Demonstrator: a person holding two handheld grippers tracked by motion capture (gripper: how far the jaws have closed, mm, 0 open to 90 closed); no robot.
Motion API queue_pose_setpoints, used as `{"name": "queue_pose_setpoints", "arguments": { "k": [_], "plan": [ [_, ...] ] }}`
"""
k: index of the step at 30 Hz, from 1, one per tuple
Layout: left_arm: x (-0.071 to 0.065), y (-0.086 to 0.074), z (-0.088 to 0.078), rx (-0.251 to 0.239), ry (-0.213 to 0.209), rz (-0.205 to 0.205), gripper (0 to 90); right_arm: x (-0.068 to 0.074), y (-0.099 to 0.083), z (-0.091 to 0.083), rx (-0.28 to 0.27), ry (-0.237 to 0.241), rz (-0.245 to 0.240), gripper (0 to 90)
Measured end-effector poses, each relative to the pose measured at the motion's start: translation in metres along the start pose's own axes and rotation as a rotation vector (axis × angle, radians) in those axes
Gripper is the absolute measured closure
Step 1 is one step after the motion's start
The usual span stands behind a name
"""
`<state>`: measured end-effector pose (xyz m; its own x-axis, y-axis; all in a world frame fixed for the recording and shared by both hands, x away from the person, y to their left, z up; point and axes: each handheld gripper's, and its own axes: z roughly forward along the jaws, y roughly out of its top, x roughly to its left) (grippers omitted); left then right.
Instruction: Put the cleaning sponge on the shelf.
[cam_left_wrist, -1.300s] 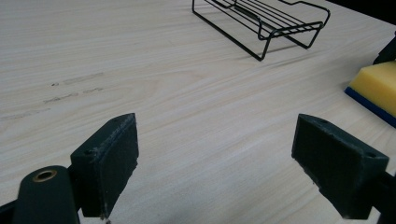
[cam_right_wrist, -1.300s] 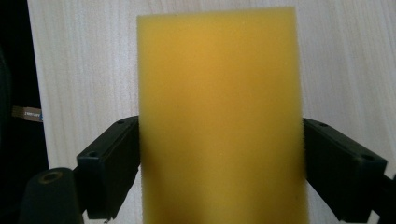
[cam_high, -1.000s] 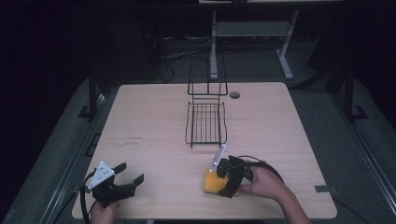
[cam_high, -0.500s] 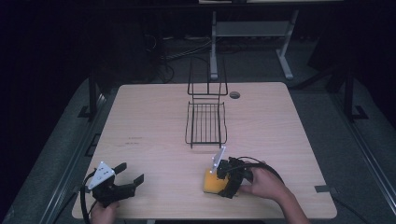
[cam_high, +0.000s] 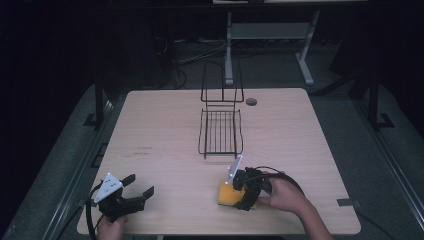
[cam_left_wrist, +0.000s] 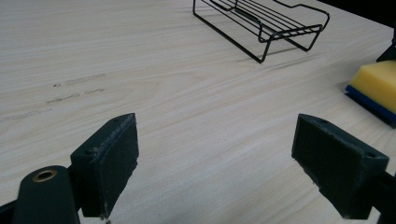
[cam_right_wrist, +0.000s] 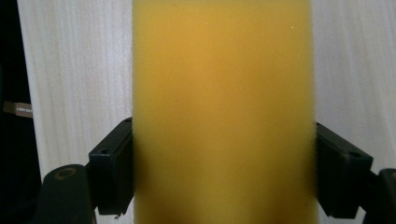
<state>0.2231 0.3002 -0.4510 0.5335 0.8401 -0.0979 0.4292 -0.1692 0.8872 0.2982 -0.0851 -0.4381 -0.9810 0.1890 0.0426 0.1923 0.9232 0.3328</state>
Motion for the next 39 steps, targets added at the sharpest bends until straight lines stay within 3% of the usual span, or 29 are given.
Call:
{"name": "queue_pose_setpoints", "arguments": {
  "k": [20,39],
  "plan": [
    [-0.001,0.001,0.001,-0.006,0.000,0.003,14.1,-0.012,0.014,-0.020,-0.013,0.006,-0.006,21.1],
    [-0.002,0.001,0.001,-0.005,0.000,0.003,14.1,-0.029,0.027,-0.029,-0.014,0.019,-0.002,21.1]
  ]
}}
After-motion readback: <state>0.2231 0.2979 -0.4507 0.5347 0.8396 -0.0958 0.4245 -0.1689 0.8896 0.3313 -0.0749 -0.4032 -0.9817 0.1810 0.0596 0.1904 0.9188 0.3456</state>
